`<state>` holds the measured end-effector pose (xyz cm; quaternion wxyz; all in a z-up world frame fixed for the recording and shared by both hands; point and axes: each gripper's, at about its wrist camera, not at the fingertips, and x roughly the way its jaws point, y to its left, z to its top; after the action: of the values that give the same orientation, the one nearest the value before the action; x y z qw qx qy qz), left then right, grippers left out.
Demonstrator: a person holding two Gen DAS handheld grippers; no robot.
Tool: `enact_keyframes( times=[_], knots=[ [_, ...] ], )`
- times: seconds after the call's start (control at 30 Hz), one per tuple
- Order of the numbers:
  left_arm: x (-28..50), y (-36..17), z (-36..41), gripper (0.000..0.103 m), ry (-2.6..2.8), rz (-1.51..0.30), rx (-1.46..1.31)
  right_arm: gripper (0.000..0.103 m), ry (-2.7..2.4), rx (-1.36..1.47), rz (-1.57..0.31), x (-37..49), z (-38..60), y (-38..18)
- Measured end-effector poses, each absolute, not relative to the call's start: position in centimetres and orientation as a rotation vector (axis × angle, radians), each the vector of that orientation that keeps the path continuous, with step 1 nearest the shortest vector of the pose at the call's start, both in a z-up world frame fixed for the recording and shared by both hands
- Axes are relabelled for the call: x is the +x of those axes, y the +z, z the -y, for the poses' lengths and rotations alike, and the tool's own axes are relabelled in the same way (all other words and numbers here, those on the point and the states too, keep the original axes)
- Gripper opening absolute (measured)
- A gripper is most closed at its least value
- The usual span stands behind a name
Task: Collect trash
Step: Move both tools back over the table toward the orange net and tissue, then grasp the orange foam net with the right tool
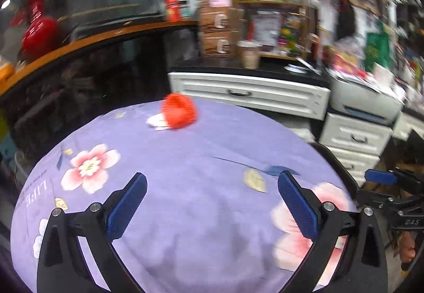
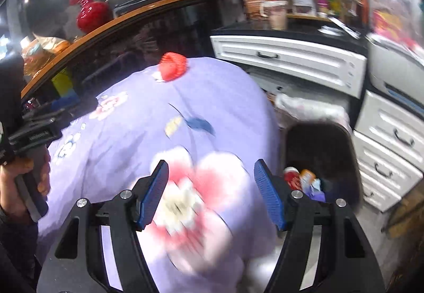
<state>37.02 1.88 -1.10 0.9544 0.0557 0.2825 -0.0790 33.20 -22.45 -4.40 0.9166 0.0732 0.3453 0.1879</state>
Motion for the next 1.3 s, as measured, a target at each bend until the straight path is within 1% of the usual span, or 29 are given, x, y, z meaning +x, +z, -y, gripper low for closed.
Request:
enact_keyframes(
  times=[0.07, 0.27, 0.37, 0.5, 0.67, 0.77, 1.07, 1.13, 1.2, 1.23, 1.27, 1.3],
  knots=[
    [38.5, -1.4, -3.8, 0.098, -0.137, -0.592, 0.083, 0.071, 0.417, 0.138, -0.727, 35.4, 20.1, -3.5],
    [42.7, -2.7, -8.6, 0.098, -0.071, -0.659, 0.018, 0.071, 0.487, 0.134, -0.787, 43.6, 13.7, -2.0],
    [43.7, -2.9, -10.2, 0.098, -0.043, -0.647, -0.025, 0.071, 0.504, 0.152, -0.806, 48.1, 11.0, -1.8],
    [44.1, -3.0, -11.6, 0.098, -0.036, -0.642, -0.088, 0.071, 0.473, 0.124, -0.827, 53.4, 7.6, -2.1],
    [43.7, -2.8, -12.5, 0.098, 0.011, -0.607, -0.080, 0.071, 0.441, 0.114, -0.857, 58.8, 4.8, -3.0],
    [43.5, -2.5, -13.2, 0.098, 0.002, -0.582, -0.121, 0.071, 0.398, 0.114, -0.891, 62.4, 3.1, -3.8],
    [43.9, -3.2, -13.5, 0.098, -0.010, -0.611, -0.129, 0.071, 0.342, 0.102, -0.916, 66.2, 0.6, -5.2],
    [43.8, -3.3, -13.3, 0.098, -0.011, -0.609, -0.127, 0.067, 0.346, 0.115, -0.917, 66.3, 0.6, -5.5],
    [43.7, -3.5, -13.2, 0.098, -0.012, -0.613, -0.125, 0.048, 0.365, 0.117, -0.934, 66.4, 0.5, -5.7],
    [43.8, -3.6, -13.2, 0.098, -0.012, -0.618, -0.125, 0.043, 0.368, 0.112, -0.934, 66.2, 0.4, -5.8],
    [43.8, -3.7, -13.2, 0.098, -0.011, -0.622, -0.125, 0.033, 0.373, 0.105, -0.932, 66.1, 0.4, -5.8],
    [43.9, -3.8, -13.1, 0.098, -0.010, -0.624, -0.125, 0.027, 0.384, 0.093, -0.922, 65.8, 0.3, -5.7]
  ],
)
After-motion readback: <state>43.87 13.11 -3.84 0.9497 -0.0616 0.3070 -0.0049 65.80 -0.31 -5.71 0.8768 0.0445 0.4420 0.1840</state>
